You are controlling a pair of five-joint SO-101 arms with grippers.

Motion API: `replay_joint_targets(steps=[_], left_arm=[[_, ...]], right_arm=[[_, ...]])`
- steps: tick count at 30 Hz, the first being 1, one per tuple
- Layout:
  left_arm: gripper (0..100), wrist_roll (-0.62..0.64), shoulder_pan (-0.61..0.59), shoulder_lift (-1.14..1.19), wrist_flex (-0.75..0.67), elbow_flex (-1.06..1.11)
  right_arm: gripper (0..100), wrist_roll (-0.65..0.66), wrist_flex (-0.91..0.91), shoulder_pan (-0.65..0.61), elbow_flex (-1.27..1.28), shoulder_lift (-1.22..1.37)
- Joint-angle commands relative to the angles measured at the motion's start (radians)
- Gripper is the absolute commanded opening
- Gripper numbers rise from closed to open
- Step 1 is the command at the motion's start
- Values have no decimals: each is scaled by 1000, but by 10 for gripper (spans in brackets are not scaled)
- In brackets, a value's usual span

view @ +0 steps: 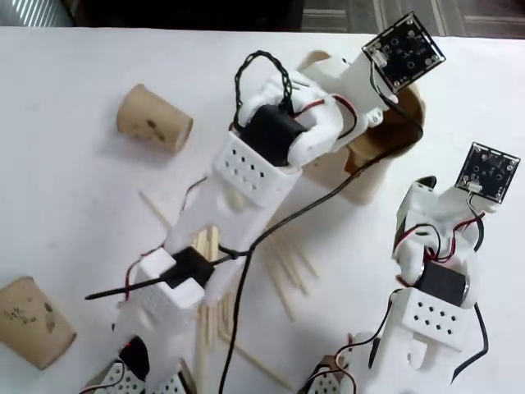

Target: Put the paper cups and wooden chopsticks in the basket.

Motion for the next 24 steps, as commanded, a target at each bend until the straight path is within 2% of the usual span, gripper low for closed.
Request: replay_joint_targets(steps=[1, 6, 24], left_arm=[[58, 12, 4, -44, 6, -6], [173, 100, -31, -44, -11, -14], [177, 118, -51, 27, -278, -6]], right_arm=[[176, 12, -15, 5, -11, -15], [176, 12, -15, 5, -11, -15], [176, 12, -15, 5, -11, -15]])
